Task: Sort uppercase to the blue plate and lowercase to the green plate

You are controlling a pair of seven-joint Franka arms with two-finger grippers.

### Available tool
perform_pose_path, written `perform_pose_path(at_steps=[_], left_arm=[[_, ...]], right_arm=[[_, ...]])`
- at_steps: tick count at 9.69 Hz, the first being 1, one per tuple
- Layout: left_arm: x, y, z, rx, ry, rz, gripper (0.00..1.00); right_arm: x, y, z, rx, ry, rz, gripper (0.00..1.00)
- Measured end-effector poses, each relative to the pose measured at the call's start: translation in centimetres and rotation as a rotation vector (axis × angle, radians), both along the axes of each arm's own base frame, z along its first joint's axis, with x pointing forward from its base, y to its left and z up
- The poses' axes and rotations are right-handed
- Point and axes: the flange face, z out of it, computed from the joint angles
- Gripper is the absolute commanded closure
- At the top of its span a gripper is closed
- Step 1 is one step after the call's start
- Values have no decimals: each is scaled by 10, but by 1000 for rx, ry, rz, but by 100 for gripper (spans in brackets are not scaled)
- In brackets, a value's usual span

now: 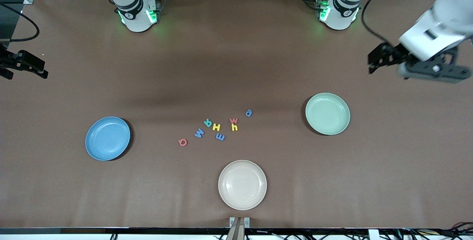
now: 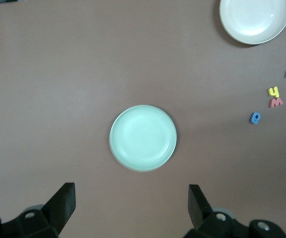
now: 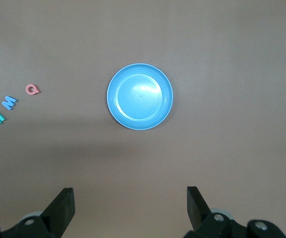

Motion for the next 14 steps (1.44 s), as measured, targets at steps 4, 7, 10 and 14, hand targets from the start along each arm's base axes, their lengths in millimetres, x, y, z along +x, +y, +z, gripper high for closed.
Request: perform_pose_path(at_steps=[4, 7, 10, 14], left_arm=[[37, -113, -106, -49, -56, 131, 0], [49, -152, -156, -43, -104, 183, 0], [44, -176, -172, -25, -128, 145, 0], [26, -239, -247, -6, -130, 45, 0]], right_arm=[[26, 24, -65, -24, 19, -112, 0], [51, 64, -121, -47, 56, -63, 0], [73, 122, -194, -69, 110, -17, 0], [95, 191, -273, -81, 90, 23, 0]])
